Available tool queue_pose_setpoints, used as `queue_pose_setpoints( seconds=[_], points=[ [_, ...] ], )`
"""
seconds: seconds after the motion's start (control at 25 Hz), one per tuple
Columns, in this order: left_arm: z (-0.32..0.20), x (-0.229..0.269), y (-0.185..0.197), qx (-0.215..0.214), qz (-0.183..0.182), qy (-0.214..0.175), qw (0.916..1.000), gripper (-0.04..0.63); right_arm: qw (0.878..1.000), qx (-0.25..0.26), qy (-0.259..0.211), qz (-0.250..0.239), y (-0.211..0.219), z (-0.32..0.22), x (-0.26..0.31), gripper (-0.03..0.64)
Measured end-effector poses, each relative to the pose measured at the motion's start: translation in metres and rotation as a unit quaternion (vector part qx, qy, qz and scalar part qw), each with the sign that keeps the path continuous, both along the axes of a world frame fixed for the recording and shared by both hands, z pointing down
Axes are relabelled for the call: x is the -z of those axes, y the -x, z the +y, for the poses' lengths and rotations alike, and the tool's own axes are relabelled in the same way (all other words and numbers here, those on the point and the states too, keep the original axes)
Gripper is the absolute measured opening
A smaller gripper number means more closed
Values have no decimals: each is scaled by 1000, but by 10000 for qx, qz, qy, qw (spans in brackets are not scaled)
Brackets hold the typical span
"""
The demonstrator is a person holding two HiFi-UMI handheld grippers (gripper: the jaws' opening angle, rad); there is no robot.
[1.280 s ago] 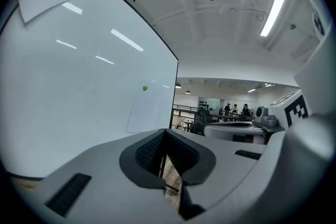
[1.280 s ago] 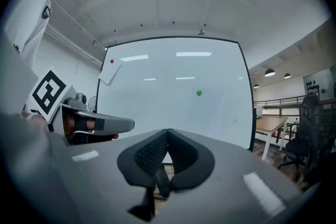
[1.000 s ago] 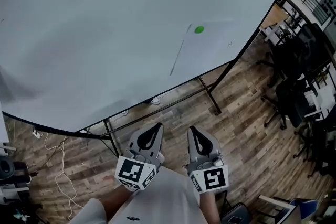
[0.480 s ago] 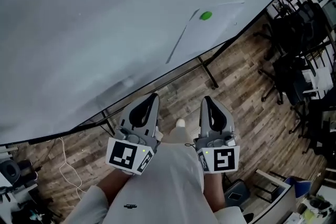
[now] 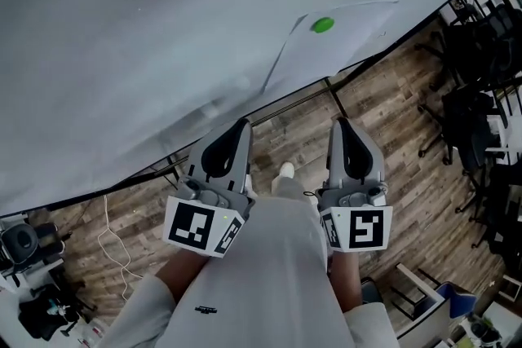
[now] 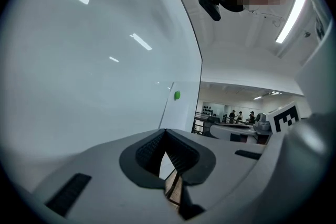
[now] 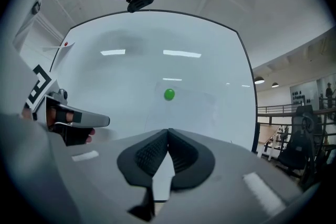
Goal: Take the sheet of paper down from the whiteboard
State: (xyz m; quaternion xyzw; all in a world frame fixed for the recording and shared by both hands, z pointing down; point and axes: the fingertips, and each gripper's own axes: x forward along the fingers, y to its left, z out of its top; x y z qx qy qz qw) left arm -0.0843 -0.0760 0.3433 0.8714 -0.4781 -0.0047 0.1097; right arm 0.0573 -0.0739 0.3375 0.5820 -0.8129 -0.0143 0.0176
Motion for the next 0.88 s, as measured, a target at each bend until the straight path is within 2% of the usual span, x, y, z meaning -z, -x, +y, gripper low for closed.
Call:
queue_pose_setpoints(
  seconds=[0.28,0.88],
  points=[
    [-31,-2,-11,185,-99,29,9998,6,9995,237,77,-211,-9,-37,-11,11],
    [-61,-7,-35,410,-306,36,9987,6,9986,493,-141,-123,-28,-93,-5,11]
  ],
)
